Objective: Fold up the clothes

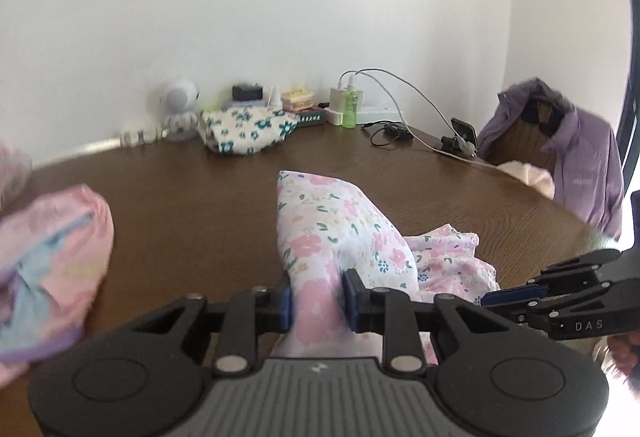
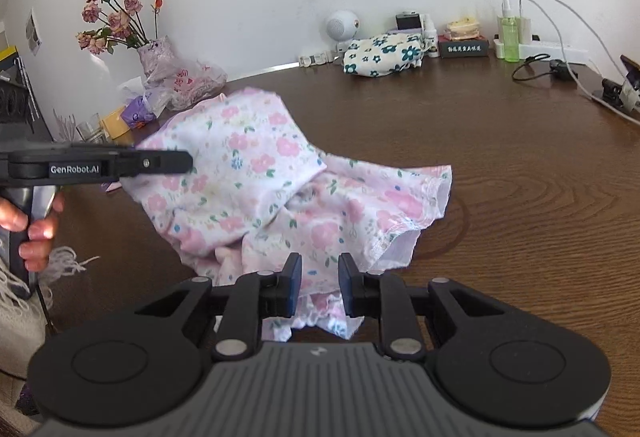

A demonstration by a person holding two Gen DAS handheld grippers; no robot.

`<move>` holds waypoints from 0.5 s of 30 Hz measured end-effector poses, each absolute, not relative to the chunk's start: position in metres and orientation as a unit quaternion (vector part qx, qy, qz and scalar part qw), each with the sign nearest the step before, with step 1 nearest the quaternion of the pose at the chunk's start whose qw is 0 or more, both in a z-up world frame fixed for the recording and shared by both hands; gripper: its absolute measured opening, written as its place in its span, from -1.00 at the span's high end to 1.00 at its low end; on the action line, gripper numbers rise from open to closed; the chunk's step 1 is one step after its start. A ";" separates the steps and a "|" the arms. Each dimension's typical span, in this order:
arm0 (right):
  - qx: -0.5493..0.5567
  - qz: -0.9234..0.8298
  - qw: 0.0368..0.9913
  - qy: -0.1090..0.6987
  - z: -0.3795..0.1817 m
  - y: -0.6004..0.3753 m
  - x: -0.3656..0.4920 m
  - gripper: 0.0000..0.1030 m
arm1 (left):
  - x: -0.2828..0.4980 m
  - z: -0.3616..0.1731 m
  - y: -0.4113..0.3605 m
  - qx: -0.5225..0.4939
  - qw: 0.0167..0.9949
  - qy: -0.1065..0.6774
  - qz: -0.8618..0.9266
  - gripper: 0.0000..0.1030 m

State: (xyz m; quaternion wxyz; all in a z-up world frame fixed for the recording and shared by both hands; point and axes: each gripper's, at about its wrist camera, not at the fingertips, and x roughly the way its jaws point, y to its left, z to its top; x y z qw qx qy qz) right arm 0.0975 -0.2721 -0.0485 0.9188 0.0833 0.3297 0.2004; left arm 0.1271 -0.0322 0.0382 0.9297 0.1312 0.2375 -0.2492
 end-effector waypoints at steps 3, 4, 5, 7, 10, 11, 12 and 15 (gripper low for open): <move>0.096 0.214 0.915 0.327 -0.053 -0.266 0.099 0.61 | 0.102 0.037 -0.070 0.266 0.914 0.181 -0.247 0.53; 0.102 0.217 0.915 0.325 -0.054 -0.265 0.099 0.61 | 0.093 0.034 -0.082 0.304 0.904 0.161 -0.253 0.53; 0.108 0.220 0.914 0.323 -0.055 -0.264 0.100 0.61 | 0.085 0.031 -0.090 0.330 0.894 0.149 -0.263 0.53; 0.122 0.224 0.913 0.320 -0.058 -0.264 0.100 0.61 | 0.069 0.023 -0.106 0.374 0.873 0.129 -0.285 0.54; 0.147 0.231 0.908 0.318 -0.058 -0.274 0.096 0.61 | 0.049 0.005 -0.126 0.445 0.838 0.098 -0.301 0.54; 0.157 0.232 0.906 0.318 -0.057 -0.280 0.094 0.61 | 0.045 0.000 -0.129 0.461 0.828 0.093 -0.305 0.54; 0.165 0.232 0.904 0.317 -0.055 -0.286 0.091 0.61 | 0.042 -0.006 -0.132 0.474 0.819 0.090 -0.310 0.54; 0.182 0.220 0.905 0.315 -0.049 -0.309 0.079 0.61 | 0.034 -0.020 -0.140 0.505 0.794 0.086 -0.328 0.53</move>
